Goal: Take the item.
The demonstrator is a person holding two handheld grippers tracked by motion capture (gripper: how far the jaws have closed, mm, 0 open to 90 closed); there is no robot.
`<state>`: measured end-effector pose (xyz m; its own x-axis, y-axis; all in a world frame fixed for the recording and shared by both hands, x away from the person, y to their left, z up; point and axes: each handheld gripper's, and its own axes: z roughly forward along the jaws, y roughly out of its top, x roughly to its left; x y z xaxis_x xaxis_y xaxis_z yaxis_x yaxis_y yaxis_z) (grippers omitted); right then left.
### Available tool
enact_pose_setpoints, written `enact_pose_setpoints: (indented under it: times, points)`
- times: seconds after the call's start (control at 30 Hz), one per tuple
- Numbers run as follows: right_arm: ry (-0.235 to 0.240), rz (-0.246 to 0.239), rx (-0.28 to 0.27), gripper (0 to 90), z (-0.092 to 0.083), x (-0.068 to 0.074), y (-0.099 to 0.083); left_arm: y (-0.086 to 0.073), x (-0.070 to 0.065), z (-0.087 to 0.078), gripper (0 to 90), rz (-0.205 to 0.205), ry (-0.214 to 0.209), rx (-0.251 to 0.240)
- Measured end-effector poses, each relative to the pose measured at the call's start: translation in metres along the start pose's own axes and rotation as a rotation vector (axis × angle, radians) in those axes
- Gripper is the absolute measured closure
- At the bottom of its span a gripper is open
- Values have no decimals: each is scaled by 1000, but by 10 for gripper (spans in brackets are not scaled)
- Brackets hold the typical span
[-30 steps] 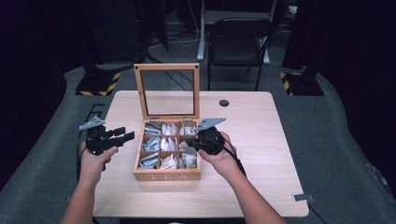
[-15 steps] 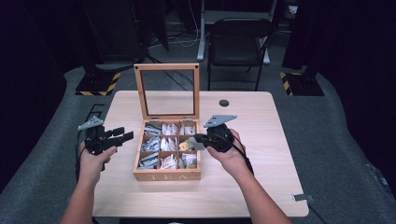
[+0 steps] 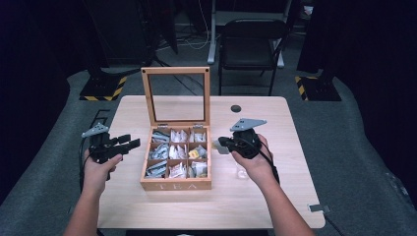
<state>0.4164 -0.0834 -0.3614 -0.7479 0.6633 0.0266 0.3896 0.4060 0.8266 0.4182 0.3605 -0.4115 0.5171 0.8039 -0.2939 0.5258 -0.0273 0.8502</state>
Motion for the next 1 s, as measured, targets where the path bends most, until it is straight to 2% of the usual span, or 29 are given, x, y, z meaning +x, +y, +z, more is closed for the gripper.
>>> enact_pose_setpoints:
  times: [0.07,0.3,0.47,0.67,1.0]
  points:
    - [-16,-6,2,897,-5,-4,-2,0,1,0,409,4,2,-6]
    - [-58,33,-10,897,-20,-17,-11,0,2,0,409,2,4,-1]
    - [-91,37,-1,896,-26,-23,-20,-1,3,1,409,0,6,-1]
    - [-117,43,14,896,-29,-27,-31,-2,4,1,409,-9,12,2]
    - [-130,59,30,896,-28,-28,-46,-3,5,2,409,-14,14,2]
